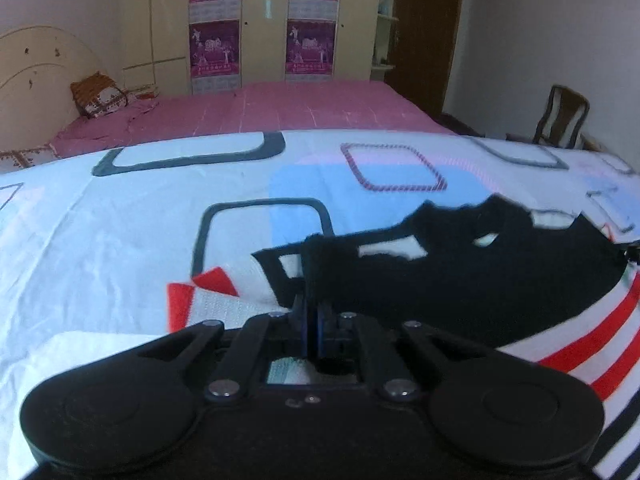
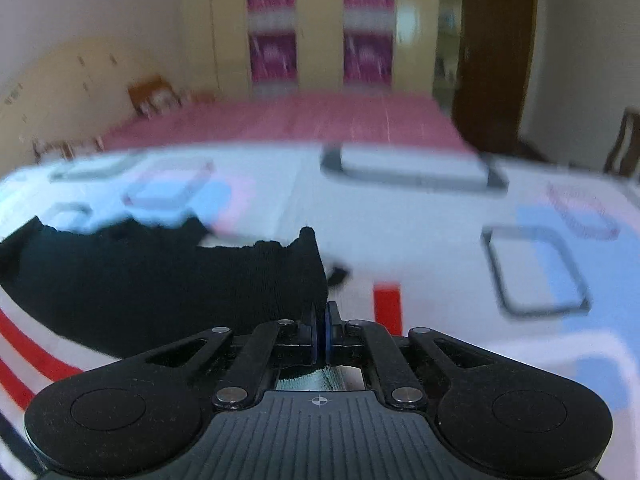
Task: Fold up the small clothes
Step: 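Open both tools and smooth the folded sweater flat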
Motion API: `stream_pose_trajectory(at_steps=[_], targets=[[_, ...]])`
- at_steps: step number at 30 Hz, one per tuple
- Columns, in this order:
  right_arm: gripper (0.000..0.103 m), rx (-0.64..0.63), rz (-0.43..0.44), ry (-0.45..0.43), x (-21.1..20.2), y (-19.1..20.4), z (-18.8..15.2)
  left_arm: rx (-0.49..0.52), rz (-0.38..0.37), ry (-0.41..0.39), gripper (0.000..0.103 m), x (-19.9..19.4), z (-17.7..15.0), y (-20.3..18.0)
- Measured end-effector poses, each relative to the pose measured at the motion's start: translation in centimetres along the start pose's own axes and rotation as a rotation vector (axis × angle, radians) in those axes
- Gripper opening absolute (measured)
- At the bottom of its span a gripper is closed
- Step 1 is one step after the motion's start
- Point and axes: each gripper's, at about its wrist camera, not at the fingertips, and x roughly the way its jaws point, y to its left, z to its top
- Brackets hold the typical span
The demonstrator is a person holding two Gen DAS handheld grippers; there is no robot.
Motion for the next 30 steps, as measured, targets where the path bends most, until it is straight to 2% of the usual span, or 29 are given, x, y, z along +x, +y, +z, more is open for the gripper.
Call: stream_pose_trajectory(at_steps=[4, 5, 7, 8, 9, 13, 14, 16, 17, 19, 20, 21, 22, 23, 24, 26, 28, 30], targets=[[0.003, 0.051, 0.002, 0.004, -0.5, -0.5, 0.2, 0.025, 0.009, 0.003, 0.008, -0.2, 0.0, -0.3], [0.004, 0.057, -0.002, 0.009, -0.9, -0.5, 0.4, 0.026, 0.014, -0.005, 0.022, -0.7, 0.0, -0.3], [0.032, 0.055, -0.018, -0.038, -3.0, 0.1, 0.8, 0.018, 0.015, -0.060, 0.034, -2.9, -0.1, -0.8], [0.058, 0.038, 0.009, -0.116, -4.9, 0.9, 0.7, 0.010, -0.016, -0.098, 0.037, -4.2, -0.3, -1.3], [0.060, 0.010, 0.053, -0.148, -5.9, 1.8, 0.5, 0.006, -0.072, -0.103, 0.037, -5.1, -0.5, -2.3], [0.058, -0.123, 0.200, -0.059, -4.8, 7.5, -0.4, 0.040, -0.219, -0.046, 0.038, -4.7, -1.2, -7.6], [0.052, -0.148, 0.227, -0.026, -3.8, 8.9, -0.8, 0.039, -0.237, -0.018, 0.038, -4.0, -1.4, -8.5], [0.052, -0.187, 0.261, 0.022, -2.2, 10.7, -1.4, 0.055, -0.218, 0.000, 0.041, -2.7, -1.9, -9.7], [0.052, -0.196, 0.255, 0.018, -1.8, 10.9, -1.6, 0.061, -0.174, -0.009, 0.041, -2.4, -2.0, -9.6], [0.051, -0.183, 0.218, -0.005, -1.7, 9.5, -1.4, 0.031, 0.002, -0.019, 0.043, -2.2, -2.0, -7.3], [0.052, -0.156, 0.108, -0.029, -1.7, 7.9, -1.4, -0.010, 0.067, -0.012, 0.043, -2.1, -2.2, -5.5], [0.052, -0.104, -0.004, -0.024, -1.4, 5.7, -1.5, -0.052, 0.061, -0.016, 0.043, -2.1, -2.4, -3.6], [0.052, -0.044, -0.011, -0.017, -1.4, 3.7, -1.6, -0.078, 0.009, -0.022, 0.043, -2.3, -2.5, -2.3], [0.051, 0.006, 0.026, -0.013, -1.5, 2.0, -1.7, -0.069, -0.009, -0.018, 0.043, -2.5, -2.4, -2.0], [0.051, -0.010, 0.036, -0.003, -1.6, 1.8, -1.6, -0.044, -0.004, -0.013, 0.044, -2.5, -2.4, -2.3], [0.052, -0.064, 0.008, 0.005, -2.0, 2.7, -1.2, -0.014, 0.009, -0.014, 0.047, -2.6, -2.3, -3.2], [0.052, -0.053, 0.001, -0.019, -3.3, 3.5, -0.9, -0.006, 0.014, -0.025, 0.051, -3.7, -2.5, -4.1], [0.052, -0.038, 0.064, -0.055, -5.4, 4.8, -1.2, -0.013, -0.040, -0.058, 0.058, -5.5, -2.9, -5.6]])
